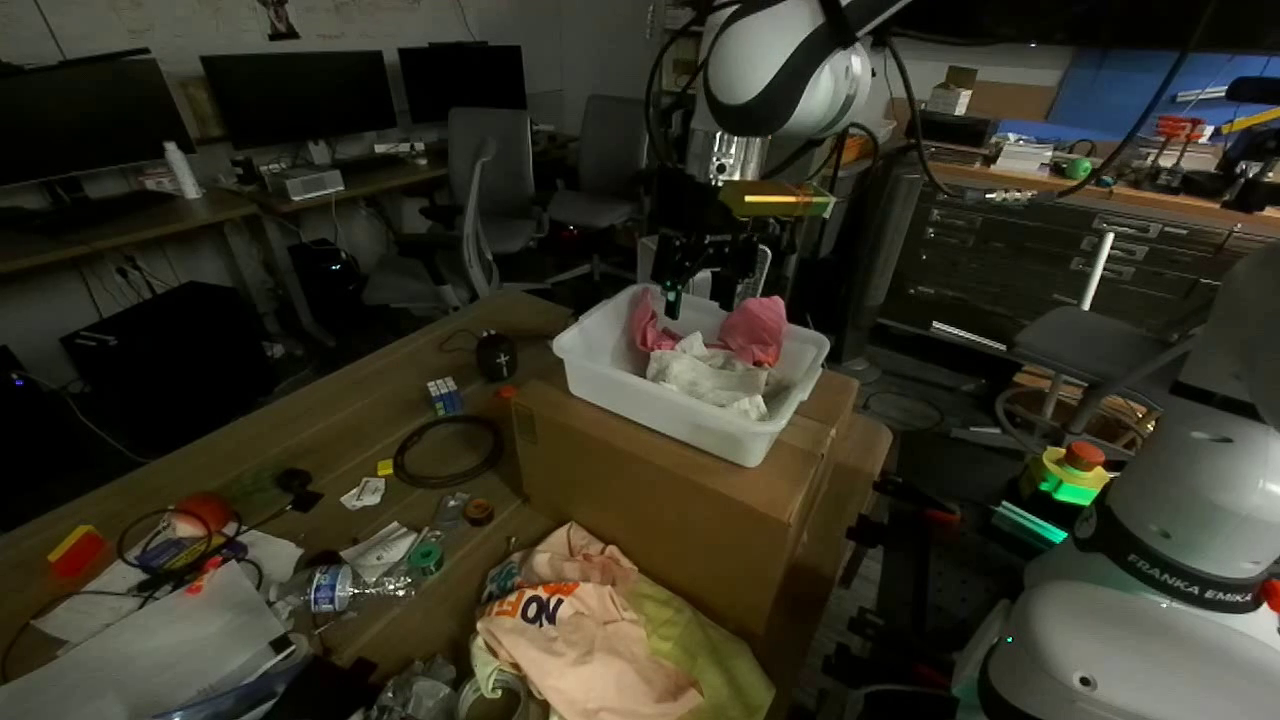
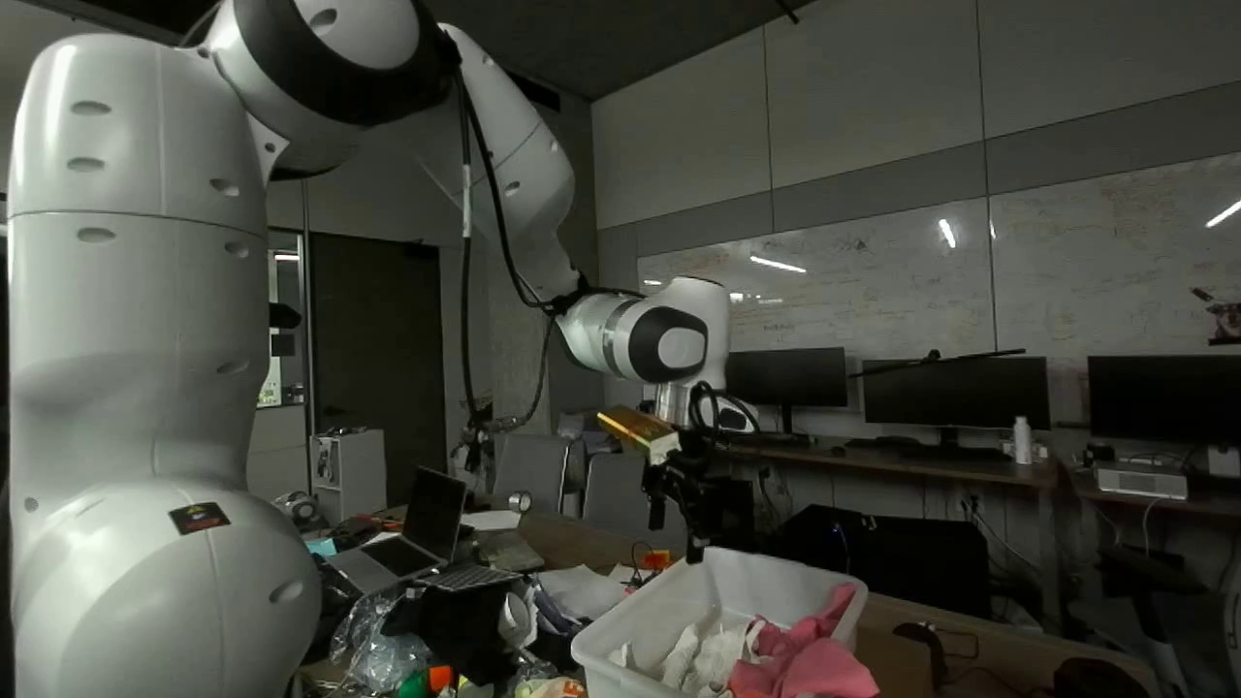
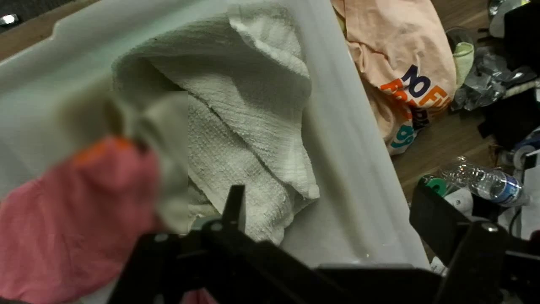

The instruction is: Move the shirts and towels from the storage box and put them on the table

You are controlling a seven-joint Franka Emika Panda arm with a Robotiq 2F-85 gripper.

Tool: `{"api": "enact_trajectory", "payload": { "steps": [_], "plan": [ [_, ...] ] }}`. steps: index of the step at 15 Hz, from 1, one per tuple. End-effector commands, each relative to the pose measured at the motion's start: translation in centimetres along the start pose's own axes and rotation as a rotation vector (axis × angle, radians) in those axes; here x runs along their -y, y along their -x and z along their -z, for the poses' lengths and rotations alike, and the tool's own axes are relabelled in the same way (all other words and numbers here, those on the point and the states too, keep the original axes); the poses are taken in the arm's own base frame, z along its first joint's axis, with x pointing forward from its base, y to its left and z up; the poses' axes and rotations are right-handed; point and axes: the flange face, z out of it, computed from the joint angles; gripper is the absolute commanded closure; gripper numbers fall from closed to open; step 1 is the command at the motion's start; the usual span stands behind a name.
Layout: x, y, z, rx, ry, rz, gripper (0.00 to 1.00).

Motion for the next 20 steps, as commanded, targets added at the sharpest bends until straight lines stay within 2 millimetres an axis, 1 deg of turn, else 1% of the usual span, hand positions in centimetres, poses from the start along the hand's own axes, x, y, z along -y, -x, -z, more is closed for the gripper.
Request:
{"api": "enact_trajectory", "payload": {
  "steps": [1,5,10,14,20],
  "plan": [
    [-1.7,-2.2,-2.1,0.068,-0.045,0.007,0.0],
    [-2.9,-3.1,-5.1,0.145,-0.072,0.021,0.0],
    [-3.2,-3.6,-8.4,0.187,-0.032,0.061,0.0],
    [-3.3,-3.8,-10.6,0.167,0.015,0.047,0.0],
    [-3.4,-4.6,-13.3,0.071,0.096,0.006,0.0]
  ]
}}
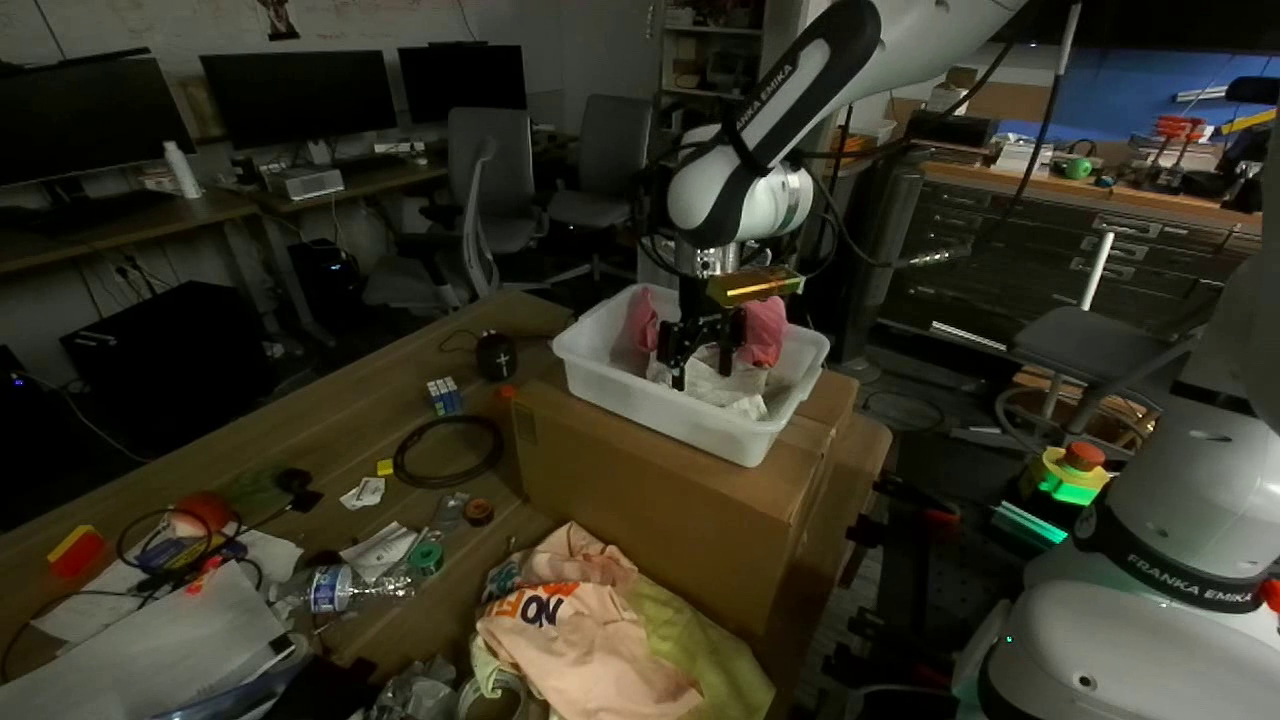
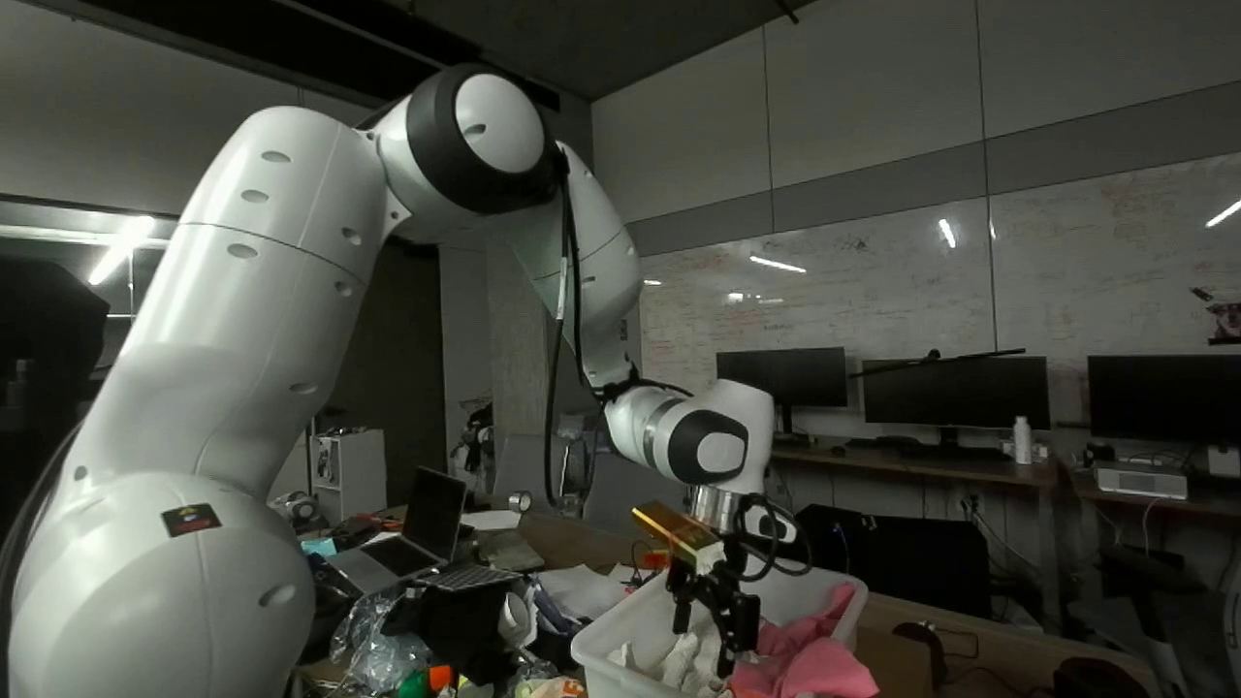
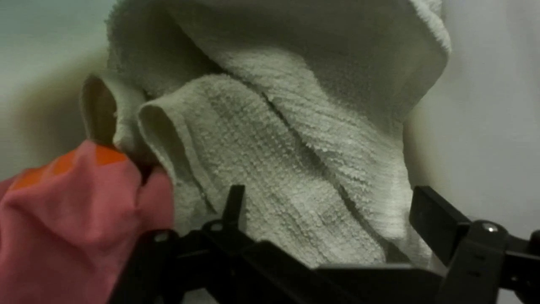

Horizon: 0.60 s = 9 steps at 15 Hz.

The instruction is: Move the shirts and towels from the storage box and put them on the table

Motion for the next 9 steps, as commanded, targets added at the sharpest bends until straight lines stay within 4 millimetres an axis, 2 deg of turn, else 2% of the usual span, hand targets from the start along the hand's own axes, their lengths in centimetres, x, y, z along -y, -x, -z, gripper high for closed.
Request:
{"api": "enact_trajectory", "payload": {
  "steps": [1,6,7,8,9],
  "plan": [
    [0.4,-0.8,-1.1,-0.059,0.048,-0.033,0.0],
    [0.5,-1.2,-2.0,-0.102,0.095,-0.077,0.0],
    [0.5,-1.3,-2.1,-0.106,0.102,-0.087,0.11],
    [0.5,-1.3,-2.1,-0.111,0.104,-0.099,0.26],
    [0.5,-1.4,-2.1,-0.113,0.109,-0.106,0.32]
  ]
}}
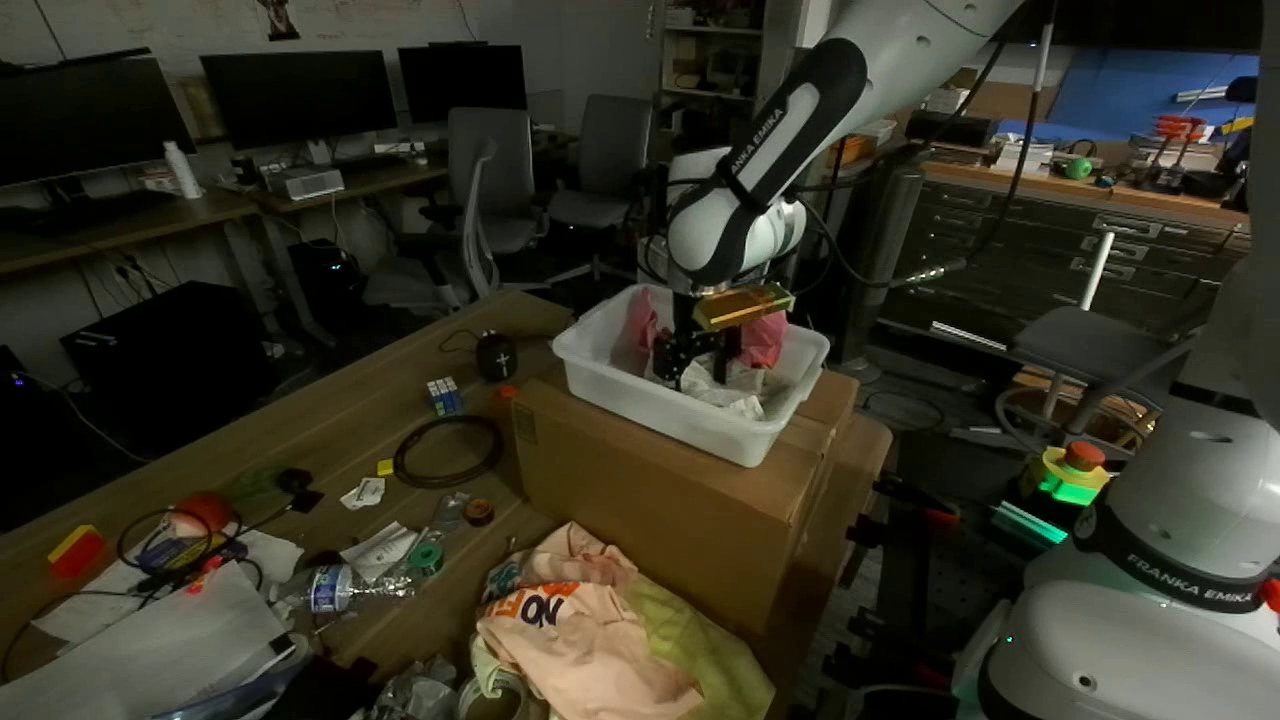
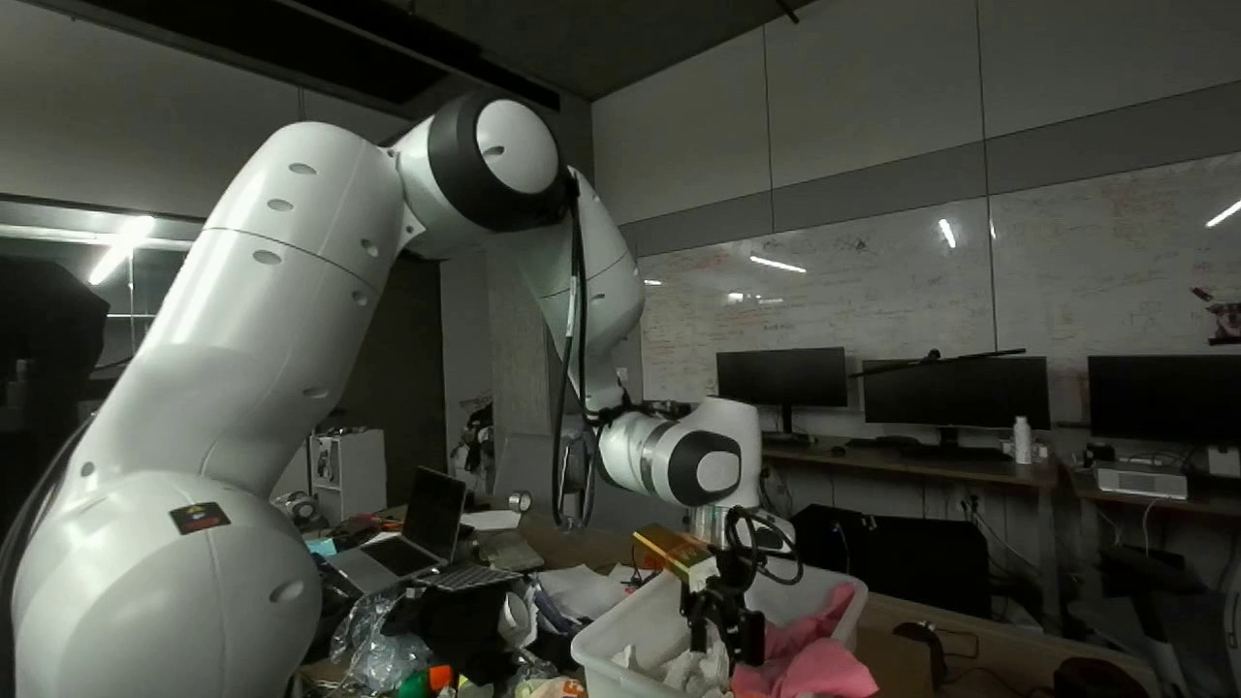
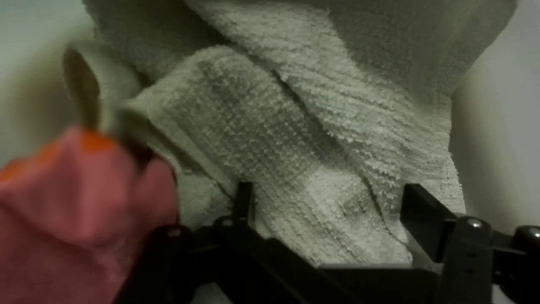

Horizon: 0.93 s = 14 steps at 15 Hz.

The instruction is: Move the shirts and towels from the storage box and put them on the table

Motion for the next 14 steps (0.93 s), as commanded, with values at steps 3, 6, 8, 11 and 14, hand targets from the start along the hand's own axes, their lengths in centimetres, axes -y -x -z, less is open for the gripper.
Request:
{"api": "enact_trajectory", "payload": {
  "steps": [3,6,8,11,14],
  "plan": [
    [0.1,-0.5,0.1,-0.039,0.027,-0.049,0.58],
    [0.1,-0.5,0.4,-0.047,0.02,-0.071,0.81],
    [0.1,-0.5,0.7,-0.049,0.01,-0.081,0.95],
    [-0.1,0.0,1.8,-0.055,-0.013,-0.085,1.0],
    [-0.5,0.6,3.8,-0.087,-0.052,-0.095,0.97]
  ]
}}
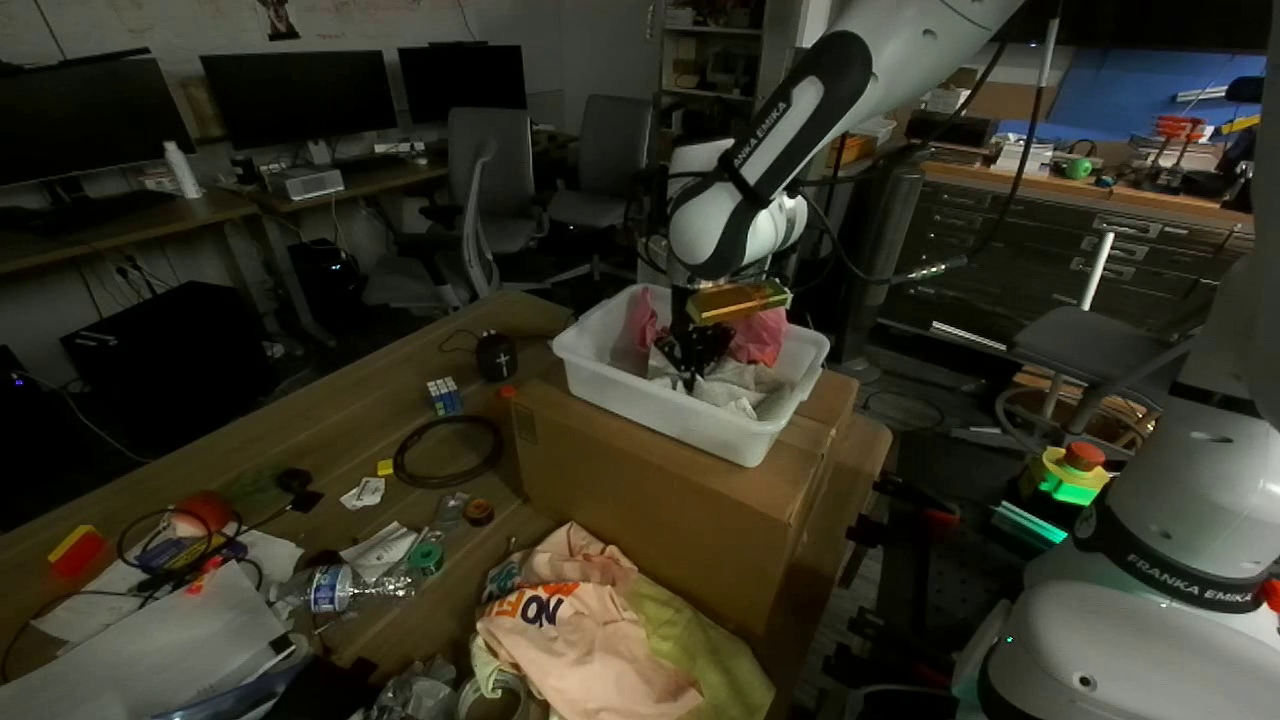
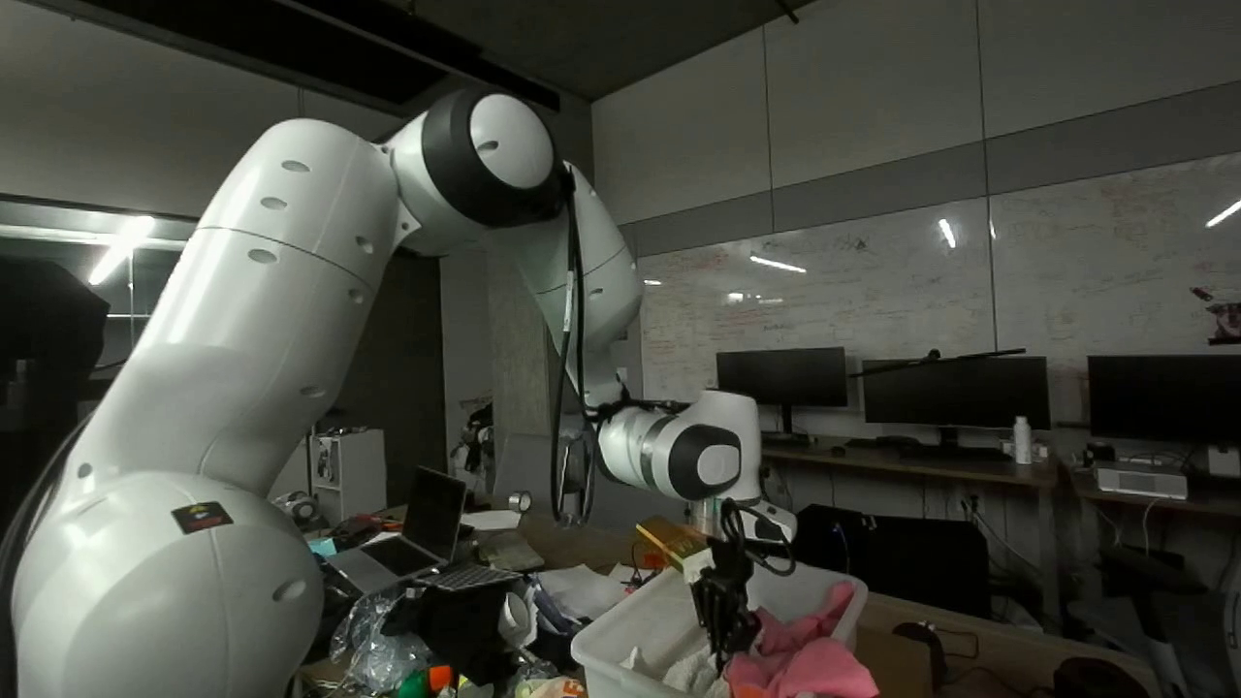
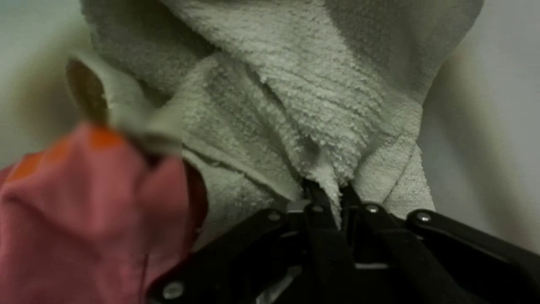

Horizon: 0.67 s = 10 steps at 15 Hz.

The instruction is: Move the shirts and towels from the storage box and put them on the table

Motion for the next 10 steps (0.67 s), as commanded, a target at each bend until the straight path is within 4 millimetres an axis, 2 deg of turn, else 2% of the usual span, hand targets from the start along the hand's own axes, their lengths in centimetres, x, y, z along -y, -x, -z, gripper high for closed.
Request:
{"api": "enact_trajectory", "payload": {
  "steps": [1,4,10],
  "plan": [
    [-0.8,0.9,3.7,-0.067,-0.068,-0.029,0.97],
    [-1.9,1.9,8.4,-0.174,-0.144,-0.065,0.97],
    [-3.2,5.9,20.6,-0.384,-0.335,-0.144,0.97]
  ]
}}
